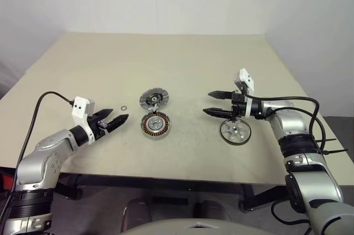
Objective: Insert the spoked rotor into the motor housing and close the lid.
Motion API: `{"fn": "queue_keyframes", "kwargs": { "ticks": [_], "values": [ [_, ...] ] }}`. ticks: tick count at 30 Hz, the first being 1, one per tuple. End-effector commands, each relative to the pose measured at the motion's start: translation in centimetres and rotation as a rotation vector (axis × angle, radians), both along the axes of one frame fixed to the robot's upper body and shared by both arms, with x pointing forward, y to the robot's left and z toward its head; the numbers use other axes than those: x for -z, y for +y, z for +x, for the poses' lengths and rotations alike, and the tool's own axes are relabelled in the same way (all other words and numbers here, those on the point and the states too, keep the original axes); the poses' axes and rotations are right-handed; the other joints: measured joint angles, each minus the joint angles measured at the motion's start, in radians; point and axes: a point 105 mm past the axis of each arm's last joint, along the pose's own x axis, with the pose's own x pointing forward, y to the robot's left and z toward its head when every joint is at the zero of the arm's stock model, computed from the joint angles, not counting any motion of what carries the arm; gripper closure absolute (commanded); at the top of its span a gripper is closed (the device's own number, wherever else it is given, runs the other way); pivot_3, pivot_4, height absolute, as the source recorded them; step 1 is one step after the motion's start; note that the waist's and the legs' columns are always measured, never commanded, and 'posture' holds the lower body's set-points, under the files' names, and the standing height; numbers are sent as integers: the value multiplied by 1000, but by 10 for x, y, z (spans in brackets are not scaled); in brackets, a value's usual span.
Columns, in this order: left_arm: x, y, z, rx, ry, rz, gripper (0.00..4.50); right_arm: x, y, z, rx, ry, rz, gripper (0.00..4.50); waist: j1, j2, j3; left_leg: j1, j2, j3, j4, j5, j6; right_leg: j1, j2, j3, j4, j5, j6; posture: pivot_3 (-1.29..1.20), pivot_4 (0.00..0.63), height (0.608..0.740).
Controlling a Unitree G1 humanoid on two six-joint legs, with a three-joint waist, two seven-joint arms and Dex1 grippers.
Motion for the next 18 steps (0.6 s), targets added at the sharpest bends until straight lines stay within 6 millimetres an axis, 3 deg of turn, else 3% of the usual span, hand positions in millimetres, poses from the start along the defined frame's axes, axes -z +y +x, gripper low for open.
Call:
{"fn": "queue_keyframes", "kwargs": {
  "ticks": [1, 7, 13, 18],
  "values": [
    [-17, -1, 4, 15, -67, 17, 31, -11, 10, -2, -49, -54, 0, 0, 0, 0, 0, 0, 0, 0, 0, 0, 0, 0, 0, 0, 0, 0, 0, 0, 0, 740],
    [-16, -1, 5, 10, -68, 18, 31, -14, 21, -1, -84, -101, -49, 0, 0, 0, 0, 0, 0, 0, 0, 0, 0, 0, 0, 0, 0, 0, 0, 0, 0, 740],
    [-16, -1, 7, 9, -73, 22, 31, -5, 39, 10, -169, -255, -364, 0, -5, 0, 0, 1, 0, 0, 0, 1, -1, 0, 0, 0, 2, 0, 0, 0, 0, 740],
    [-17, -2, 11, 13, -78, 26, 31, -16, 68, 13, -341, -409, -482, 0, -8, 0, 0, 2, 0, 0, 0, 1, -2, 0, 0, 0, 4, 0, 0, 0, 0, 740]
  ]
}}
